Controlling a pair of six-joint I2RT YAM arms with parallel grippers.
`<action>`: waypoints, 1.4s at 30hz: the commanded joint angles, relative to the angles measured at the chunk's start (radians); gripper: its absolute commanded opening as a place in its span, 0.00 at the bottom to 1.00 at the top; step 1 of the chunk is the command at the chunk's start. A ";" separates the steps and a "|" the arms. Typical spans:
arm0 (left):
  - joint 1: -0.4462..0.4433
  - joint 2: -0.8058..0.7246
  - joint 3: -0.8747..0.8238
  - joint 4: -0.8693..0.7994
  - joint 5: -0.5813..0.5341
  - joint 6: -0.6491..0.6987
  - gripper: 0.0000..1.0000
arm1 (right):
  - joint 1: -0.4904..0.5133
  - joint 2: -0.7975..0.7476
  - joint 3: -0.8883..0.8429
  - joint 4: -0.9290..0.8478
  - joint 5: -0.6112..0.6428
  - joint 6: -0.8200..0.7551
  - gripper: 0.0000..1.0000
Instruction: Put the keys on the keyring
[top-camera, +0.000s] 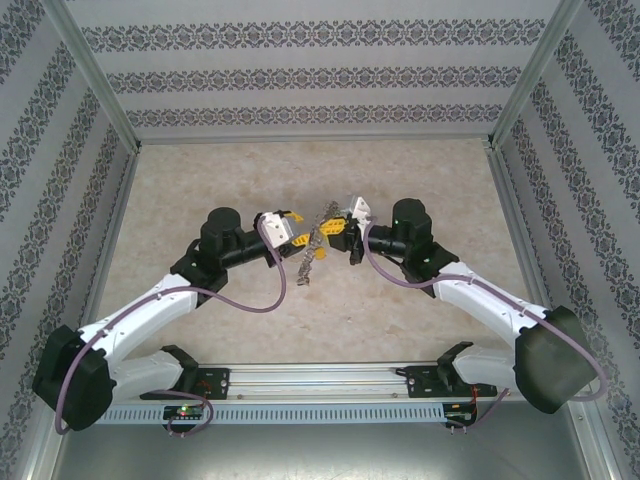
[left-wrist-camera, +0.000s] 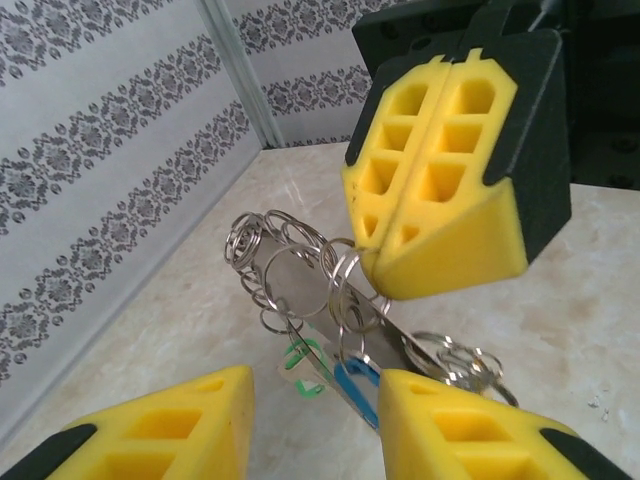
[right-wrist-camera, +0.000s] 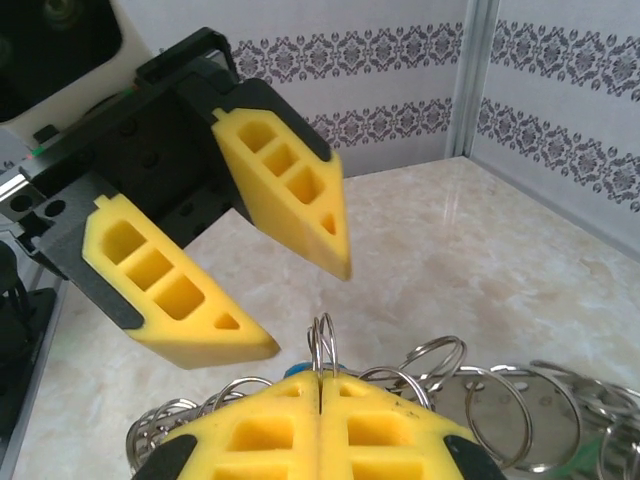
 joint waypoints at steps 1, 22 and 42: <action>0.011 0.015 0.047 0.026 0.077 -0.018 0.36 | 0.011 0.007 0.037 0.055 -0.044 0.002 0.00; 0.022 0.052 0.057 -0.052 0.133 -0.022 0.31 | 0.022 0.008 0.040 0.033 -0.057 -0.035 0.00; 0.023 0.068 0.125 -0.205 0.208 0.088 0.00 | 0.018 -0.009 0.097 -0.334 -0.099 -0.378 0.24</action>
